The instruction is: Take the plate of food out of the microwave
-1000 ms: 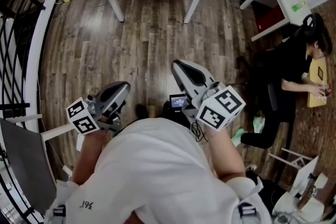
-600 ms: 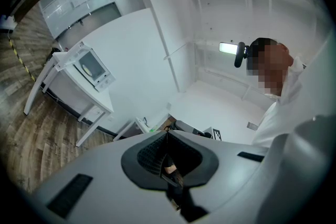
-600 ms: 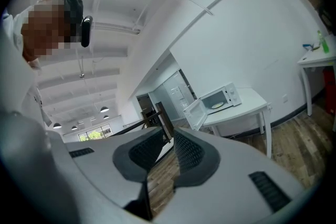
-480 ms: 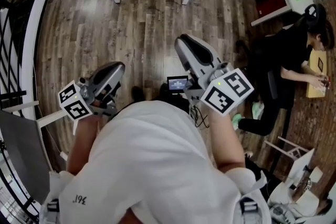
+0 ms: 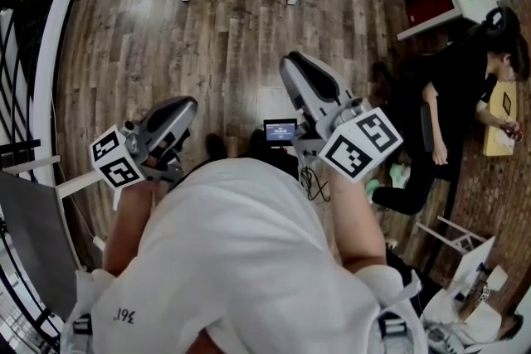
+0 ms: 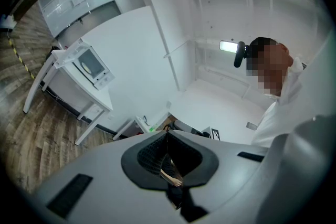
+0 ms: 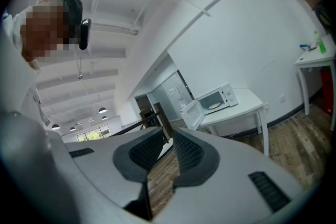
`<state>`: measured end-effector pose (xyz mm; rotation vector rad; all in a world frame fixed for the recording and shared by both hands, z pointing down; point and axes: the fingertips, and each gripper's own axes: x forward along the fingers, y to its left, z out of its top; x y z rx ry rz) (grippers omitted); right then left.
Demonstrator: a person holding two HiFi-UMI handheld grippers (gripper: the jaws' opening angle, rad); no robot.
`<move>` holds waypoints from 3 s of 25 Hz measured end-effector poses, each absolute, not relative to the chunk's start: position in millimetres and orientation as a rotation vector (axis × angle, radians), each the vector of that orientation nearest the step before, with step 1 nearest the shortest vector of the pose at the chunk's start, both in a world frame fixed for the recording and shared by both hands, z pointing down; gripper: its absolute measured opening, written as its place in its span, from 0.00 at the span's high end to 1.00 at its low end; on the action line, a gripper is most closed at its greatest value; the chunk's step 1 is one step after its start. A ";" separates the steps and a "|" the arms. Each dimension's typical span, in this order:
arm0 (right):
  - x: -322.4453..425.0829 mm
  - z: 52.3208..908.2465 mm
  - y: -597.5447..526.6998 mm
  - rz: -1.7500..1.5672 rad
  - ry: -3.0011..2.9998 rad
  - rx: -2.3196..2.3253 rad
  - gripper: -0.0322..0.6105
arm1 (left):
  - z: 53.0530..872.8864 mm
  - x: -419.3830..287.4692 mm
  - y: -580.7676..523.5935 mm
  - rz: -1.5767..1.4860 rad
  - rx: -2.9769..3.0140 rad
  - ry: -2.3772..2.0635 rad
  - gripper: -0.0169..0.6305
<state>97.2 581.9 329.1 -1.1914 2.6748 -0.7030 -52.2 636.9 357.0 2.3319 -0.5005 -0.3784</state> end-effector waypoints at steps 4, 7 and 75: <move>105.0 331.3 581.3 -0.708 2.671 -1.186 0.88 | 359.0 -45.7 637.5 -0.375 2.330 -0.509 0.96; 111.7 335.1 576.0 -0.730 2.659 -1.179 0.88 | 360.7 -39.7 634.1 -0.369 2.329 -0.514 0.96; 69.6 389.3 194.6 -0.934 2.611 -1.284 0.88 | 389.0 -62.2 225.3 -0.249 2.320 -0.564 0.96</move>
